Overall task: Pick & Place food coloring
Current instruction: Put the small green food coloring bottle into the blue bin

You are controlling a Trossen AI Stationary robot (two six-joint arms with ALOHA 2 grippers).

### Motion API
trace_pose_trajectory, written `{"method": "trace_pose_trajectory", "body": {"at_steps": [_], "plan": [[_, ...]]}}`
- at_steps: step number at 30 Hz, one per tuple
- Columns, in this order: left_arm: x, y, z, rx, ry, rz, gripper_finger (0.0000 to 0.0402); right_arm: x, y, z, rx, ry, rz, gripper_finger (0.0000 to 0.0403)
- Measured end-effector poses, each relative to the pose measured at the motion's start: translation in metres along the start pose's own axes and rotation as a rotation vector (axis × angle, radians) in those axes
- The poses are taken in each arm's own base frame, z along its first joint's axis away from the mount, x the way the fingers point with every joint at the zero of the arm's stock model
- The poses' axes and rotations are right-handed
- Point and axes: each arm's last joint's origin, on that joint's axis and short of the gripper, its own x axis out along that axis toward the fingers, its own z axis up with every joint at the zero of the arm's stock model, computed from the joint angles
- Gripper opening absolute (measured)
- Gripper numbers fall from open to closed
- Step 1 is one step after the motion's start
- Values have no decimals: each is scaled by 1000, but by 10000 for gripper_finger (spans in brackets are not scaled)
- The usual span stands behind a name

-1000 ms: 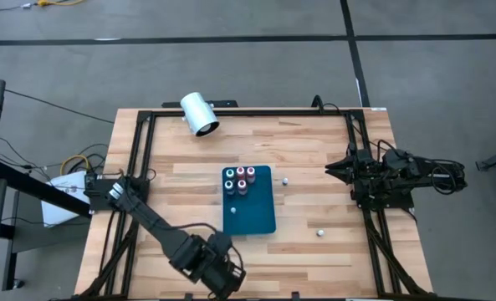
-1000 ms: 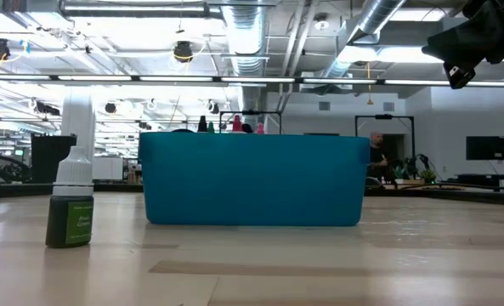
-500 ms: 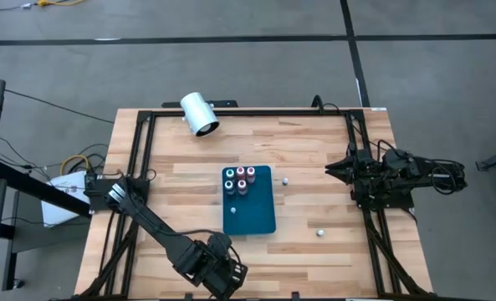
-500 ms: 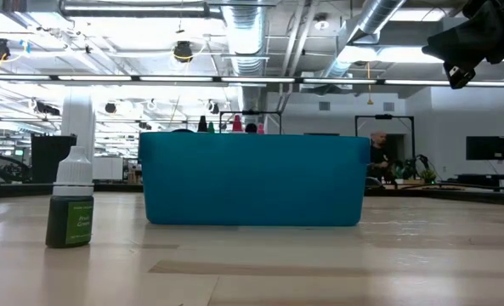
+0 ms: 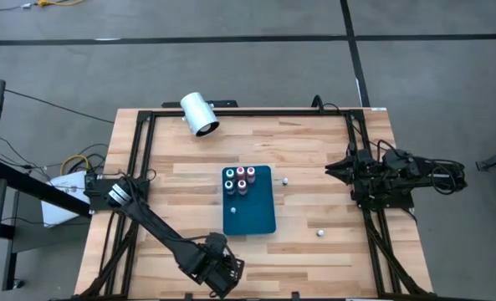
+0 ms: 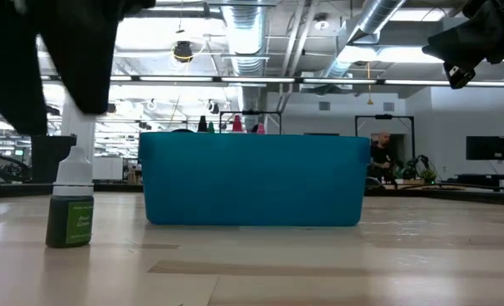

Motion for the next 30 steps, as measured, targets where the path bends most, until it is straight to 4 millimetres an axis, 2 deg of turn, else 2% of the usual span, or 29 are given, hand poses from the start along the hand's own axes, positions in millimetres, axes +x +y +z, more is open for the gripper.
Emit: {"method": "trace_pose_trajectory", "body": {"at_steps": [8,23,30], "plan": [[18,15,2,-25,-26,56,151,0,0,0,0,0,0,60],[23,9,23,19,-63,65,151,0,0,0,0,0,0,60],[25,8,24,30,-64,72,151,0,0,0,0,0,0,60]]}}
